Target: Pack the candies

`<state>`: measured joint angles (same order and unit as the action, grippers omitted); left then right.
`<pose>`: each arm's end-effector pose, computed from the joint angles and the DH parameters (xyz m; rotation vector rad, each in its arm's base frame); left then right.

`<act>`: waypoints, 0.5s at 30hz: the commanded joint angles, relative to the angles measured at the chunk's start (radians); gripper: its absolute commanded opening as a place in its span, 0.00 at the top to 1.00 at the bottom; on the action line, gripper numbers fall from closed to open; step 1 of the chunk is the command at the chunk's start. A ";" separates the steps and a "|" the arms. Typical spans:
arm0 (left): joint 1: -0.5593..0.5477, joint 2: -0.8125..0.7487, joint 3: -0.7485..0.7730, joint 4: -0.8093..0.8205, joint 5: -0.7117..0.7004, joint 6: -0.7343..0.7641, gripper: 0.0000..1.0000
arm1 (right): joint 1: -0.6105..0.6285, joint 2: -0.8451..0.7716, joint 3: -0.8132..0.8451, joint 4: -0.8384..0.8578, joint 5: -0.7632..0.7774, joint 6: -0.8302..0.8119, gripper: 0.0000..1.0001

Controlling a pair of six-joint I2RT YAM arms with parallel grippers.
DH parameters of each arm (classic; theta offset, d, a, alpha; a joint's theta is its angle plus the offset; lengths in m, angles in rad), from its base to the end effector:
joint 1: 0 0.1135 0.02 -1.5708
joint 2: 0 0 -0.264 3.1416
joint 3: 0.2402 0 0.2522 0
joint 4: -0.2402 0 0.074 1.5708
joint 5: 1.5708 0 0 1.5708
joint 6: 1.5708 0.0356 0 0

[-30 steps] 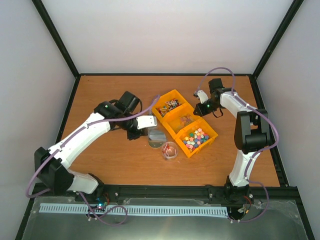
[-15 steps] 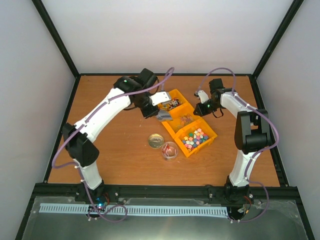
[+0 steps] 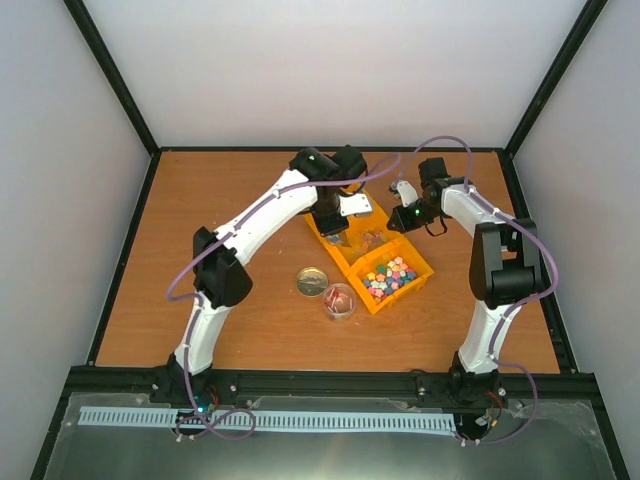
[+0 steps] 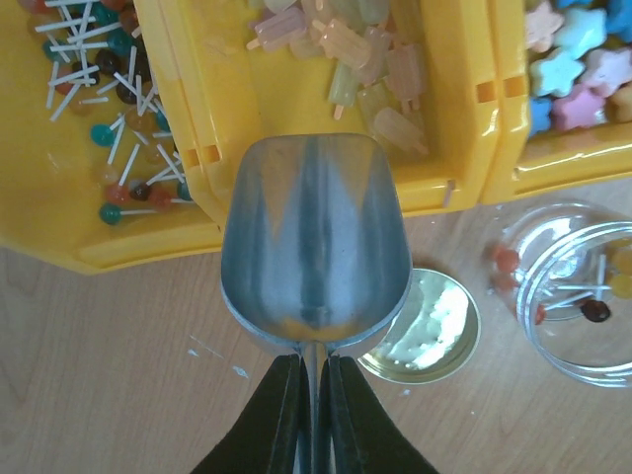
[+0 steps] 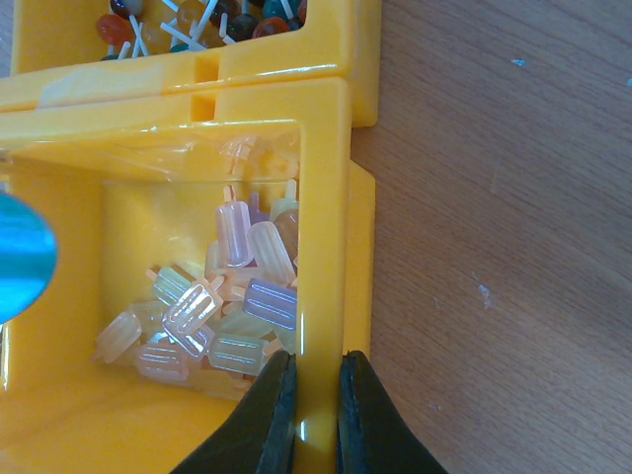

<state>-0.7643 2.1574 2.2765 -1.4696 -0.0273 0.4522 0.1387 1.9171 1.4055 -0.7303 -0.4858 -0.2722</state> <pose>0.3083 -0.2942 0.3151 1.6648 2.3986 -0.0108 0.3806 0.0699 0.1944 -0.6629 2.6343 0.6410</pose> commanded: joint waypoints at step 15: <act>-0.037 0.155 0.024 0.040 -0.027 0.020 0.99 | -0.004 0.007 -0.016 0.011 -0.014 0.025 0.97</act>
<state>-0.7929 2.3009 2.3409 -1.4742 -0.0940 0.4572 0.1379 1.9171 1.4052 -0.7296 -0.4911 -0.2699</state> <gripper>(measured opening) 0.062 0.099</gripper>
